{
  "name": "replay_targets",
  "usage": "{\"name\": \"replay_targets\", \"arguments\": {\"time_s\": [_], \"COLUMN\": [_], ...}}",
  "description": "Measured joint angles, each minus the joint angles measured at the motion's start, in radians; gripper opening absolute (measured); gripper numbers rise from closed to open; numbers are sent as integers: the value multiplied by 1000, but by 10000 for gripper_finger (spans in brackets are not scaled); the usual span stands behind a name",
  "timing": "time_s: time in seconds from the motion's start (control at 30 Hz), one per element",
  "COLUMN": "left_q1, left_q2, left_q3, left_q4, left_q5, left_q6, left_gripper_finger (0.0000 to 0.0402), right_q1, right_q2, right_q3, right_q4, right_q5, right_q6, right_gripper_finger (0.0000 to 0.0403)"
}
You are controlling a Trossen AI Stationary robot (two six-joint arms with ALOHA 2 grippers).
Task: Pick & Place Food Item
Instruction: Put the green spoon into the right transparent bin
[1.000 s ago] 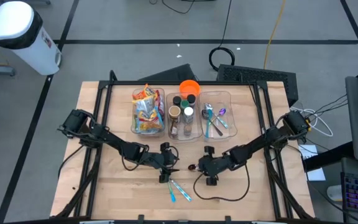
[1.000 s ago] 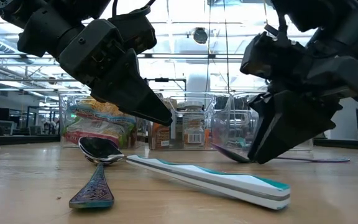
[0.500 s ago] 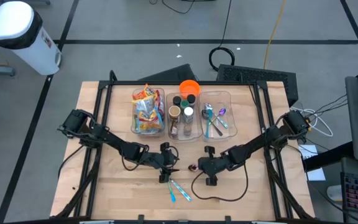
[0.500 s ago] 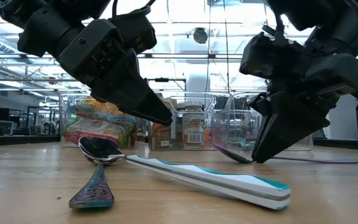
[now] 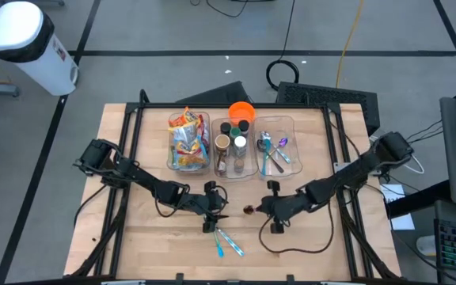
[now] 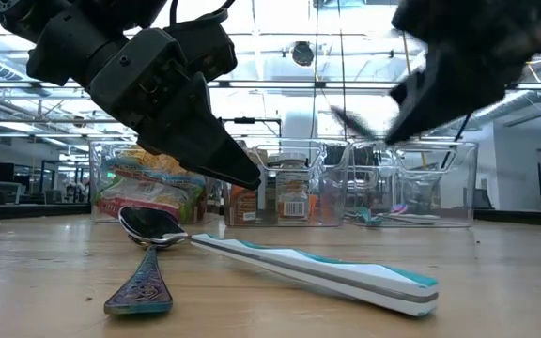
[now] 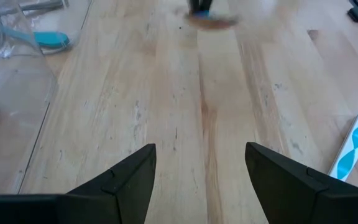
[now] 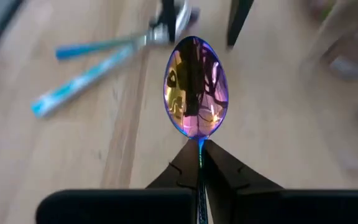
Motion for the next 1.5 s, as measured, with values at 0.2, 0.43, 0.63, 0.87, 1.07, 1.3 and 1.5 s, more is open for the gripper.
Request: {"name": "replay_targets", "arguments": {"time_s": [0.2, 0.43, 0.63, 0.87, 1.07, 1.3, 1.5], "left_q1": [0, 0, 0, 0, 0, 0, 0], "left_q2": [0, 0, 0, 0, 0, 0, 0], "left_q3": [0, 0, 0, 0, 0, 0, 0], "left_q4": [-1, -1, -2, -2, -2, -2, -2], "left_q5": [0, 0, 0, 0, 0, 0, 0], "left_q6": [0, 0, 0, 0, 0, 0, 0], "left_gripper_finger": [255, 255, 255, 255, 255, 255, 255], "right_q1": [-1, -40, -132, -342, -527, -674, -718], "right_q2": [-136, -305, -390, -401, -401, -400, -400], "right_q3": [1, 1, 1, -21, -143, -343, -440], "right_q4": [13, 17, 1, -76, -75, 162, 287], "right_q5": [82, 192, 339, 370, 361, 113, 70], "right_q6": [-72, -198, -257, -111, 12, 104, 131], "right_gripper_finger": [1, 0, 0, 1, 1, 1, 1]}}
